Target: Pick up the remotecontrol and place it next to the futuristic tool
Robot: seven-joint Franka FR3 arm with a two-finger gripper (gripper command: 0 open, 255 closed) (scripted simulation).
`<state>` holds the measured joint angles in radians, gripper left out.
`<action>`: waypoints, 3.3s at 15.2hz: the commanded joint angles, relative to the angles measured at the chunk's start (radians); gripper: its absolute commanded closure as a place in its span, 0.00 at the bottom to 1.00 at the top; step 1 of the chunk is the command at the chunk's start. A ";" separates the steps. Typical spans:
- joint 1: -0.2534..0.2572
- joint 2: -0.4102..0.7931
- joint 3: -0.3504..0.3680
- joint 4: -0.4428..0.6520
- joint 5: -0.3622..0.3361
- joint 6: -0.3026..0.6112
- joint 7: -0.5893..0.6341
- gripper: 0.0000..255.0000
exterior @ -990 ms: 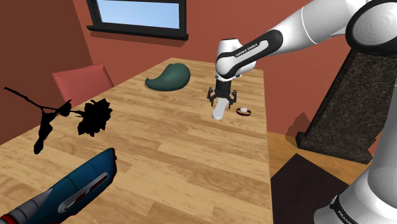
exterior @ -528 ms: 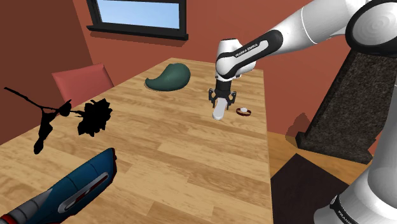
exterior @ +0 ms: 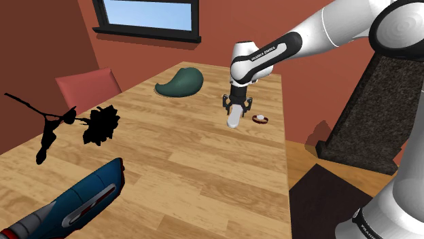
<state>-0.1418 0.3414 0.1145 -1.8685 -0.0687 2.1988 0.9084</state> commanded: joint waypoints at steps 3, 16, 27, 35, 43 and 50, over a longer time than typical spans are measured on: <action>-0.001 -0.020 0.001 0.014 0.004 -0.034 -0.003 1.00; -0.003 -0.087 0.006 0.101 0.016 -0.187 -0.013 1.00; -0.003 -0.119 0.007 0.207 0.022 -0.325 -0.019 1.00; -0.002 -0.125 0.008 0.306 0.024 -0.430 -0.022 1.00; 0.034 -0.167 0.033 0.311 0.026 -0.478 0.037 1.00; 0.117 -0.237 0.097 0.220 0.031 -0.460 0.185 1.00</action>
<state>-0.0363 0.1127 0.2028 -1.6368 -0.0385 1.7358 1.0717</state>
